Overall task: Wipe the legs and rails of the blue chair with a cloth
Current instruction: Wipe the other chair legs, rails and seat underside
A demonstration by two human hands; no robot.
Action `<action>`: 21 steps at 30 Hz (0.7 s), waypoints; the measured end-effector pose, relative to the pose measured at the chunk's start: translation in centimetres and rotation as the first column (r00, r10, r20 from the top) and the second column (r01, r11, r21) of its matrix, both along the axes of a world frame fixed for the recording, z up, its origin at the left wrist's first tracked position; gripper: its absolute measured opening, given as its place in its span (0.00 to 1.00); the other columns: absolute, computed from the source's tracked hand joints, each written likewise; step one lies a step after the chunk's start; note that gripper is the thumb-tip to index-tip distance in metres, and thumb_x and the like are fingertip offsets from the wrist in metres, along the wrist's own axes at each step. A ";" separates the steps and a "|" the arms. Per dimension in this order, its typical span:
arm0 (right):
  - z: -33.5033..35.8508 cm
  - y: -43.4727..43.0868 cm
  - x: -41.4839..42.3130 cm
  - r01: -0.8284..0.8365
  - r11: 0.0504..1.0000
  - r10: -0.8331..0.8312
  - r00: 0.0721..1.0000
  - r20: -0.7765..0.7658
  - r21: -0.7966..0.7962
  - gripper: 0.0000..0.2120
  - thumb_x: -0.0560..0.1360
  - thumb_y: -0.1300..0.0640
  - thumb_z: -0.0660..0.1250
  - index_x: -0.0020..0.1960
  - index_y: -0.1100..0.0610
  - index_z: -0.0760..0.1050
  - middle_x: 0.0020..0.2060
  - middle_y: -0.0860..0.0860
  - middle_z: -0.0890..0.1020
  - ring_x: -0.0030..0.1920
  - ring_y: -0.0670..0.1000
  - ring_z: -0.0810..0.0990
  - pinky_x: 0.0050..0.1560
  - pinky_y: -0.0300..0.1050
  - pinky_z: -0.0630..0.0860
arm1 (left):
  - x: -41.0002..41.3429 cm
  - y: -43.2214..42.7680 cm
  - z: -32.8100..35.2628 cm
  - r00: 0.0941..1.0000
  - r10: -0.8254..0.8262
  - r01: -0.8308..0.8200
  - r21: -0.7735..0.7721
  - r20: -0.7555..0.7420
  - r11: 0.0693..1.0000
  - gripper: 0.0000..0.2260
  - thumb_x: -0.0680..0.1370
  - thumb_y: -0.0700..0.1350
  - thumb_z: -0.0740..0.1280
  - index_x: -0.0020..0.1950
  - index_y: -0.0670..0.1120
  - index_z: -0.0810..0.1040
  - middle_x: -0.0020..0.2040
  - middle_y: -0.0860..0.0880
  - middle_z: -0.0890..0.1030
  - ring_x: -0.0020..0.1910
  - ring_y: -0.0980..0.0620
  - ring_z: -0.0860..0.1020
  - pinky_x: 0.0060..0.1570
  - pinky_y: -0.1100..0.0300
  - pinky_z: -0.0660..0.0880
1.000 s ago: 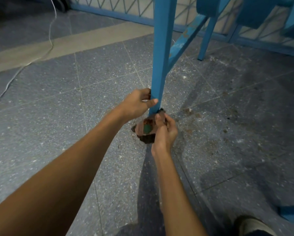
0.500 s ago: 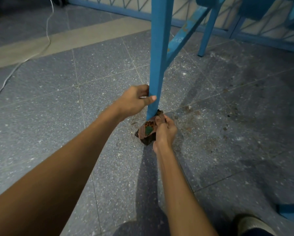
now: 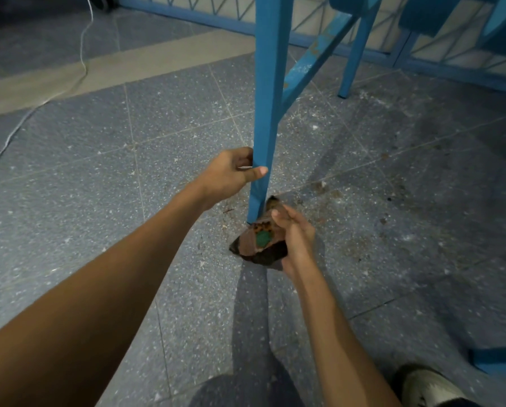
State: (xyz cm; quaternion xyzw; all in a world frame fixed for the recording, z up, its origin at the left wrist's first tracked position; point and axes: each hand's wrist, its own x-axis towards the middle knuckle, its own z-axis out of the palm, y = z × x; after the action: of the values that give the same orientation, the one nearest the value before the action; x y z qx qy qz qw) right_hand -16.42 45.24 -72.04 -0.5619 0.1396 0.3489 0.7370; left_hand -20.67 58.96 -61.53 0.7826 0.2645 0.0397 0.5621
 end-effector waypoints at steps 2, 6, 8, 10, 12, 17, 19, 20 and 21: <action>-0.4 -1.0 0.7 0.103 0.995 -0.103 0.992 -0.071 -0.003 0.11 0.74 0.64 0.68 0.56 0.59 0.78 0.46 0.56 0.83 0.43 0.55 0.83 0.36 0.45 0.80 | -0.1 -0.3 0.3 1.000 0.003 -0.003 -0.006 -0.013 1.000 0.14 0.79 0.42 0.65 0.64 0.42 0.75 0.58 0.51 0.80 0.56 0.57 0.76 0.43 0.75 0.73; 0.0 0.6 1.3 0.053 0.998 -0.054 0.998 0.041 0.023 0.09 0.74 0.64 0.69 0.52 0.55 0.79 0.50 0.57 0.83 0.49 0.57 0.83 0.51 0.56 0.80 | -0.2 -0.4 0.7 1.000 0.019 -0.019 -0.020 -0.013 1.000 0.14 0.80 0.41 0.64 0.66 0.42 0.74 0.58 0.51 0.78 0.54 0.59 0.75 0.39 0.80 0.71; 0.4 2.3 0.4 0.013 1.000 -0.015 0.989 0.149 0.010 0.08 0.75 0.62 0.68 0.54 0.58 0.78 0.51 0.57 0.83 0.52 0.57 0.82 0.55 0.55 0.79 | -0.2 -0.5 0.8 1.000 0.022 -0.022 -0.013 -0.019 1.000 0.15 0.80 0.42 0.64 0.66 0.42 0.74 0.58 0.51 0.78 0.55 0.59 0.75 0.39 0.79 0.71; -0.1 3.3 -0.8 0.009 1.000 -0.005 0.990 0.143 -0.024 0.09 0.77 0.59 0.65 0.57 0.58 0.76 0.52 0.56 0.82 0.53 0.56 0.81 0.55 0.54 0.79 | -0.3 -0.6 0.8 0.999 0.020 -0.020 -0.009 -0.047 1.000 0.15 0.80 0.43 0.63 0.67 0.44 0.73 0.61 0.52 0.78 0.57 0.59 0.74 0.41 0.76 0.72; -1.1 4.0 -1.7 -0.011 0.996 0.014 1.000 0.025 -0.092 0.07 0.79 0.59 0.62 0.56 0.57 0.74 0.51 0.55 0.81 0.51 0.55 0.81 0.54 0.53 0.78 | -0.5 -0.7 0.6 0.998 0.007 -0.008 -0.010 -0.070 1.000 0.15 0.81 0.43 0.62 0.68 0.45 0.72 0.62 0.53 0.77 0.58 0.60 0.73 0.43 0.75 0.71; 1.7 5.0 0.2 -0.103 0.981 0.080 0.986 -0.144 -0.163 0.10 0.73 0.69 0.54 0.40 0.63 0.73 0.36 0.57 0.76 0.34 0.54 0.75 0.33 0.45 0.74 | -1.1 -0.1 -0.2 0.982 -0.018 0.024 0.025 -0.186 0.999 0.21 0.79 0.31 0.59 0.70 0.46 0.70 0.62 0.49 0.77 0.61 0.53 0.74 0.57 0.61 0.71; 4.3 4.8 1.3 -0.086 0.991 0.077 0.993 -0.094 -0.098 0.13 0.69 0.72 0.53 0.42 0.62 0.75 0.36 0.58 0.77 0.34 0.54 0.76 0.33 0.44 0.73 | -1.7 0.4 -0.8 0.967 0.028 -0.012 0.066 -0.254 0.998 0.23 0.78 0.30 0.57 0.70 0.46 0.69 0.62 0.45 0.77 0.61 0.49 0.75 0.55 0.60 0.72; 5.4 4.4 1.8 -0.058 0.998 0.057 0.997 -0.061 -0.017 0.17 0.68 0.74 0.53 0.46 0.62 0.77 0.40 0.58 0.80 0.37 0.55 0.78 0.35 0.44 0.75 | -2.1 0.6 -1.0 0.960 0.052 -0.032 0.075 -0.276 0.997 0.23 0.77 0.29 0.57 0.70 0.45 0.70 0.62 0.43 0.77 0.60 0.48 0.76 0.53 0.60 0.74; 6.2 4.0 2.2 -0.020 0.995 0.022 1.000 -0.020 0.094 0.22 0.67 0.75 0.53 0.50 0.59 0.79 0.45 0.58 0.82 0.41 0.56 0.81 0.38 0.45 0.78 | -2.4 0.8 -1.2 0.954 0.068 -0.044 0.087 -0.292 0.995 0.21 0.77 0.30 0.57 0.69 0.44 0.71 0.61 0.42 0.78 0.58 0.47 0.76 0.49 0.60 0.74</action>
State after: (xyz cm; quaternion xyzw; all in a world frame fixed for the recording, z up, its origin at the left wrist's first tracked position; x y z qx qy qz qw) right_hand -14.20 49.22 -65.84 -0.5245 0.1247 0.3687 0.7573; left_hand -23.05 59.77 -62.70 0.7937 0.3657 -0.0509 0.4834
